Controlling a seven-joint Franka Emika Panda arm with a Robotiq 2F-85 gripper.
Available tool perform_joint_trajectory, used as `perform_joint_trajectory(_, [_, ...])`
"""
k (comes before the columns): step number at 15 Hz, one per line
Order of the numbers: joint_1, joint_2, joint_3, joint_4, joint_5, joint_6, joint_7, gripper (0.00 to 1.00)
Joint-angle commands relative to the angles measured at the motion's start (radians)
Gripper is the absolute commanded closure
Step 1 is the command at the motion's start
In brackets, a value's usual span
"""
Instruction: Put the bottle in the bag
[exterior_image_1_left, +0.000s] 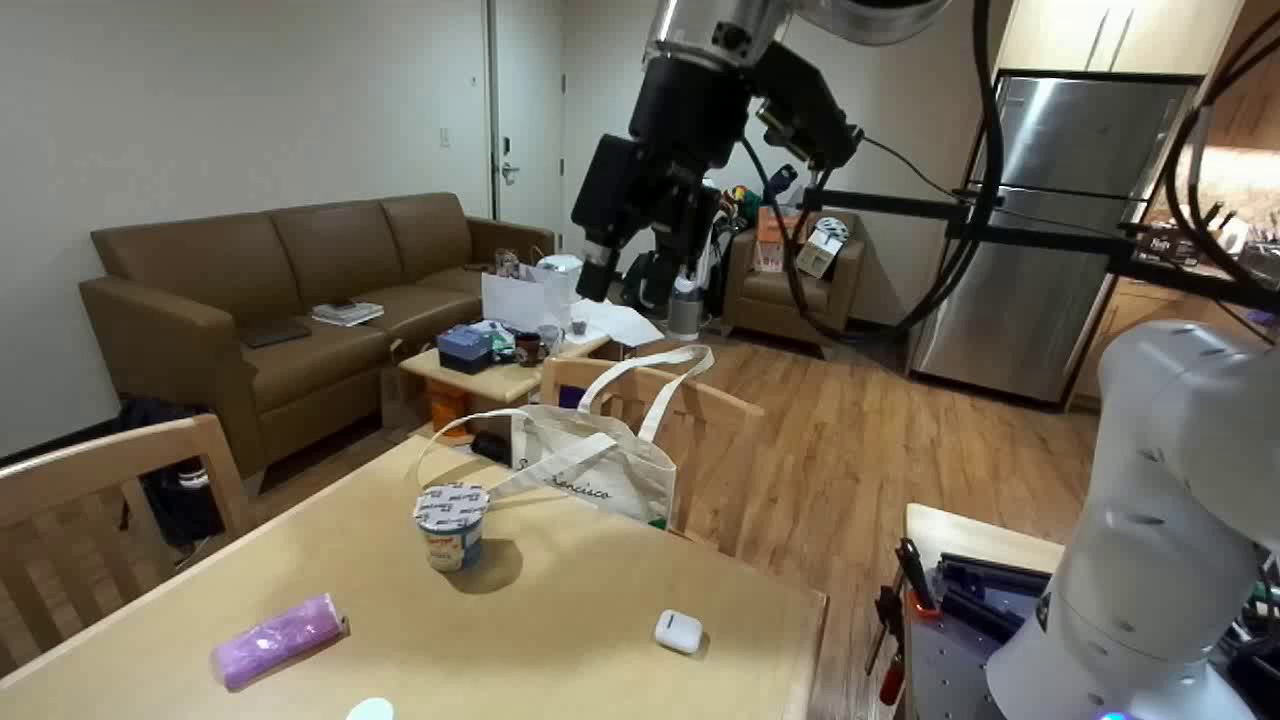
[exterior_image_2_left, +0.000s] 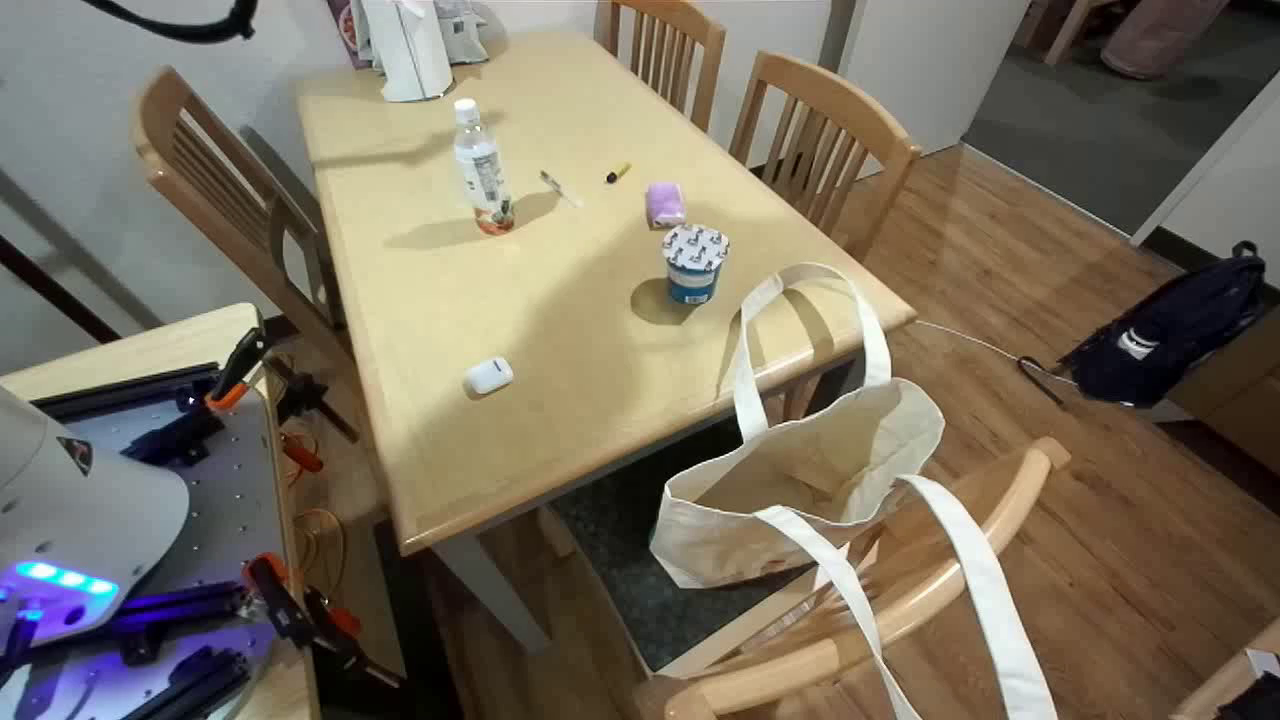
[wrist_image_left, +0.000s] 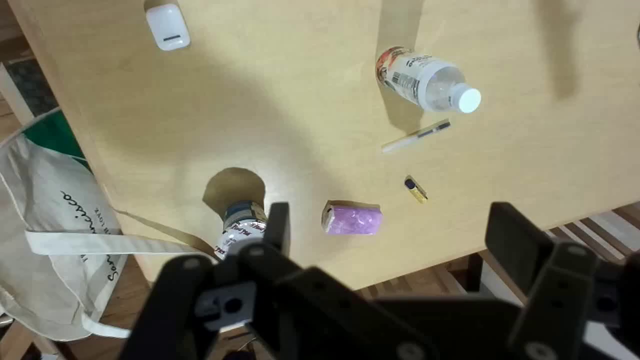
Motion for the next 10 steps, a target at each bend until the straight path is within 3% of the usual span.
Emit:
perform_joint_trajectory(1, [-0.007,0.000,0.005,0.002,0.003,-0.003,-0.002,0.00])
perform_joint_trajectory(7, [-0.007,0.000,0.005,0.002,0.003,-0.003,-0.002,0.00])
perform_joint_trajectory(10, [-0.049,-0.005,0.062,0.005,-0.132,0.037,0.055,0.00])
